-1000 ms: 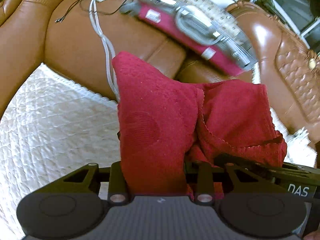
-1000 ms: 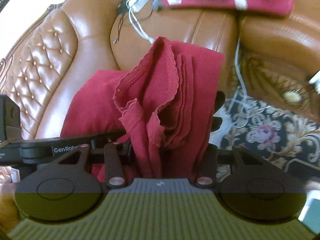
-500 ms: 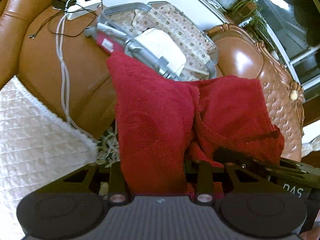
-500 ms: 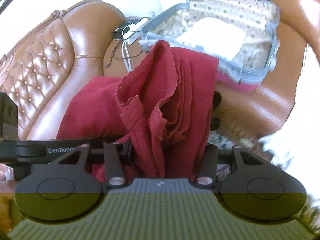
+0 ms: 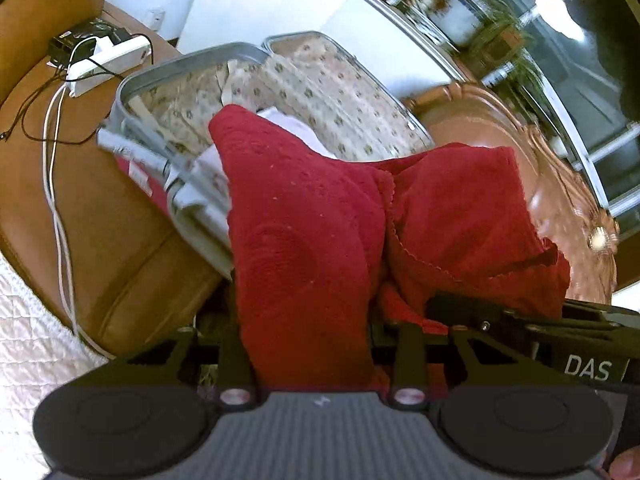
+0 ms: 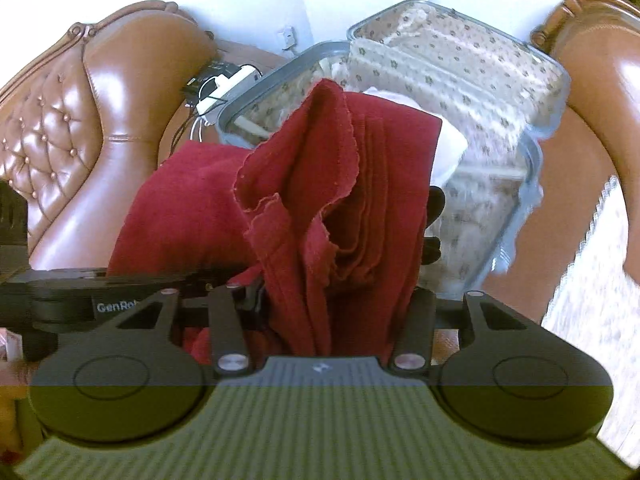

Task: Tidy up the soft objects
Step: 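Move the held clothes over the open suitcase with both grippers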

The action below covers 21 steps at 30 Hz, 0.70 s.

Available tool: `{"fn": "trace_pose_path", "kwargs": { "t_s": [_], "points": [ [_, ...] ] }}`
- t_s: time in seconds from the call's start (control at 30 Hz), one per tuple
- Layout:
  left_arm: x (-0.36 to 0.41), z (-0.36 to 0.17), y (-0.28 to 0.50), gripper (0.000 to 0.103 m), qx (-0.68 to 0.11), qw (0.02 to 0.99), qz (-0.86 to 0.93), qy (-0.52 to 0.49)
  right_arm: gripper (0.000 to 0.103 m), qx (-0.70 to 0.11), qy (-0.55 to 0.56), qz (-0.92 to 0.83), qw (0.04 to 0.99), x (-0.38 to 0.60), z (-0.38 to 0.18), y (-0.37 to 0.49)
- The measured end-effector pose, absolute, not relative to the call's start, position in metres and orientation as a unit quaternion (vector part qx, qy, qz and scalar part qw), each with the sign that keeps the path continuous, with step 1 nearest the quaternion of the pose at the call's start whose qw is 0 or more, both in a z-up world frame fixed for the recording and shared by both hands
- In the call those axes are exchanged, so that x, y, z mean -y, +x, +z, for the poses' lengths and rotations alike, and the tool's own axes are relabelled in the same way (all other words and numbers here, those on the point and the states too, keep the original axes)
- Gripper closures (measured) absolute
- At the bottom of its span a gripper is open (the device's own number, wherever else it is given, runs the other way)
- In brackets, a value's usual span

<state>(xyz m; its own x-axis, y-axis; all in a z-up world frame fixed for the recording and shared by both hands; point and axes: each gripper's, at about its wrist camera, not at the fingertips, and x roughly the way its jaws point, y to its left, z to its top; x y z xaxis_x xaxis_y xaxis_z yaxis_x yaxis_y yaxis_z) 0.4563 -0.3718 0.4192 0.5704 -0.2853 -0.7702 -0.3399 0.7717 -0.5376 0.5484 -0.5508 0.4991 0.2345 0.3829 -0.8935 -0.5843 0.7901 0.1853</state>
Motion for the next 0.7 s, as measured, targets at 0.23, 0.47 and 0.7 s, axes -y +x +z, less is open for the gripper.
{"fn": "trace_pose_path", "kwargs": {
  "t_s": [0.23, 0.47, 0.7],
  "points": [
    [0.385, 0.398, 0.525, 0.065, -0.432, 0.817, 0.106, -0.368, 0.047, -0.537, -0.161, 0.36, 0.746, 0.521, 0.478, 0.647],
    [0.41, 0.366, 0.585, 0.065, -0.417, 0.781, 0.213, -0.413, 0.047, -0.539, -0.243, 0.423, 0.687, 0.491, 0.437, 0.736],
    [0.416, 0.335, 0.618, 0.065, -0.403, 0.745, 0.305, -0.435, 0.047, -0.531, -0.292, 0.493, 0.624, 0.468, 0.393, 0.79]
  ]
}}
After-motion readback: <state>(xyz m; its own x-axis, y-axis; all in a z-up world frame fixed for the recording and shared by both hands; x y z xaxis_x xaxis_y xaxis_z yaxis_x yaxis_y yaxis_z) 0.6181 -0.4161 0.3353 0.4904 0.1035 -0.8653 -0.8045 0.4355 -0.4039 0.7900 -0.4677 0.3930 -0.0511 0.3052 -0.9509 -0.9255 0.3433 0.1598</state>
